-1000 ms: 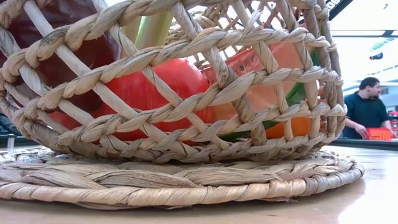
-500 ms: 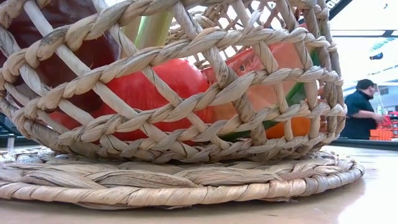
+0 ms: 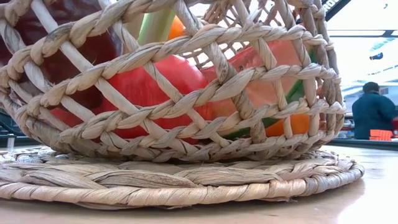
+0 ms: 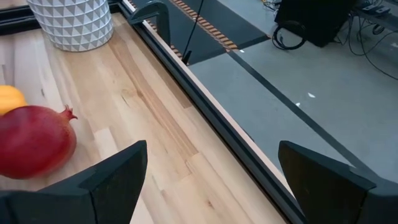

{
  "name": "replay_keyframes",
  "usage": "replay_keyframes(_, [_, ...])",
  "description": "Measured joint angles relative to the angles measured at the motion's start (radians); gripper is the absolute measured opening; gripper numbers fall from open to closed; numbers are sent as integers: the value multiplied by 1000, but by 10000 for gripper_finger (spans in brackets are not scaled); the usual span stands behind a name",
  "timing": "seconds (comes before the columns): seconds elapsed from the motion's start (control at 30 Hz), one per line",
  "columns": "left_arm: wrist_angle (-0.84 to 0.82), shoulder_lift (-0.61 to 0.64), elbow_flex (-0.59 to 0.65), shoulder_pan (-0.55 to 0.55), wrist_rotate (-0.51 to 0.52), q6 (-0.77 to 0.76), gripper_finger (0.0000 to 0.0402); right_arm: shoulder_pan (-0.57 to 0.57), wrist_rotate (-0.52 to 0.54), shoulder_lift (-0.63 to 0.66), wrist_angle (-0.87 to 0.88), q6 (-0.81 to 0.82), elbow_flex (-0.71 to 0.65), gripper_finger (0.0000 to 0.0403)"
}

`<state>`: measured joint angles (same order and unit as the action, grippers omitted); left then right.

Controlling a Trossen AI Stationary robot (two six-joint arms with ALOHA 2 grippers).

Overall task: Build produce basket
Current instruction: Put the orange into the basket, then put the apple into the basket

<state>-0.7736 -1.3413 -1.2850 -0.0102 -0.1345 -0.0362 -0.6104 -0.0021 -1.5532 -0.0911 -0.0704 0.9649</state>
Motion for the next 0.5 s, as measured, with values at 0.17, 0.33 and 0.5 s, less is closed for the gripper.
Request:
replay_keyframes(0.17, [-16, 0, 0, 0, 0, 45, 390, 2, 0, 0, 13, 0, 0, 365])
replay_keyframes(0.33, [-65, 1, 0, -7, 7, 144, 391, 2, 0, 0, 25, 0, 0, 365])
replay_keyframes(0.5, [-111, 29, -27, -63, 40, 161, 391, 2, 0, 0, 26, 0, 0, 365])
